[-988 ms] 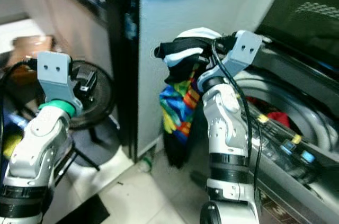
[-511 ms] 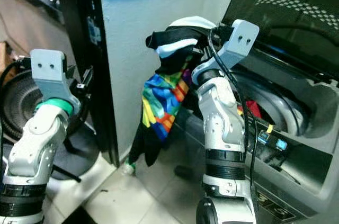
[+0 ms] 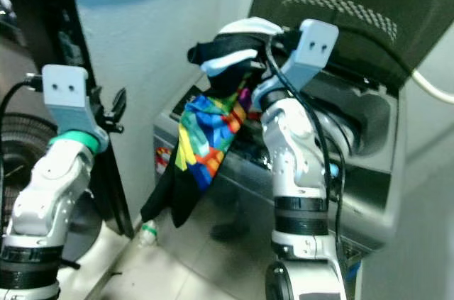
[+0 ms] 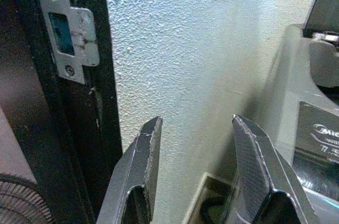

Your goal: Clothes washing

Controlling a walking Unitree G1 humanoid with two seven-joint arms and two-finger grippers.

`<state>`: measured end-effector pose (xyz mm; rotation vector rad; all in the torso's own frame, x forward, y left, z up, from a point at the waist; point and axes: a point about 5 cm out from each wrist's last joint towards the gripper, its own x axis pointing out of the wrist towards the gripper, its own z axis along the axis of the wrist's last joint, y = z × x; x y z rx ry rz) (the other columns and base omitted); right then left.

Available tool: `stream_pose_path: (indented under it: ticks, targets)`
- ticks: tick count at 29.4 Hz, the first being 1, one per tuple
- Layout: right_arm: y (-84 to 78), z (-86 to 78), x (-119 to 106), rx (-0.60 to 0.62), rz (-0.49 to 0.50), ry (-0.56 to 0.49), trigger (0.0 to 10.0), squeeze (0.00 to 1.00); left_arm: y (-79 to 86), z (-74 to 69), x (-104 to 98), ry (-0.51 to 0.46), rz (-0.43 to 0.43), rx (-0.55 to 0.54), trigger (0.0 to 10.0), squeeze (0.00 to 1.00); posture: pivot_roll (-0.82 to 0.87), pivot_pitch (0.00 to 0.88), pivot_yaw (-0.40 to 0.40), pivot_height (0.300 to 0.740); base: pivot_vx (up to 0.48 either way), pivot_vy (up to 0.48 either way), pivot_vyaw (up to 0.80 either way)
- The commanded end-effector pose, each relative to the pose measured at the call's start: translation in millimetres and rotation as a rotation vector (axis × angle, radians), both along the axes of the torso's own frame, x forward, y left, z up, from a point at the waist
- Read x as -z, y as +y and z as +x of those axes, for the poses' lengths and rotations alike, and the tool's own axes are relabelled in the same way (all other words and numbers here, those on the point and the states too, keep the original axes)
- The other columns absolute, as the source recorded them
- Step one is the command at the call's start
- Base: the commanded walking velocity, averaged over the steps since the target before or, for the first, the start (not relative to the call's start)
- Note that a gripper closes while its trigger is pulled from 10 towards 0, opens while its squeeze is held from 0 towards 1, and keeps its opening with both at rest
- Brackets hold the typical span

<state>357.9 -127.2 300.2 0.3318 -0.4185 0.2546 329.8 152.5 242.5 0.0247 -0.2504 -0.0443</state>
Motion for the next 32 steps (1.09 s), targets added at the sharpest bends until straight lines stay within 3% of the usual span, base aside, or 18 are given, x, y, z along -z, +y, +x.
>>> stream_pose_path:
  ticks: [1, 32]
  targets:
    - [-9.0, -1.4, -0.9, 0.037, 0.004, -0.01, 10.0, 0.0, -6.0, 0.1, 2.6, 0.01, 0.002, 0.021, 10.0, 0.0, 0.04, 0.014, -0.032, 0.74, 0.0, 0.0, -0.8]
    - [-9.3, -1.1, -3.9, 0.044, 0.015, -0.014, 10.0, 0.0, -5.2, 0.8, -1.1, -0.005, -0.008, 0.017, 10.0, 0.0, 0.04, 0.021, -0.036, 0.74, 0.0, 0.0, -0.8]
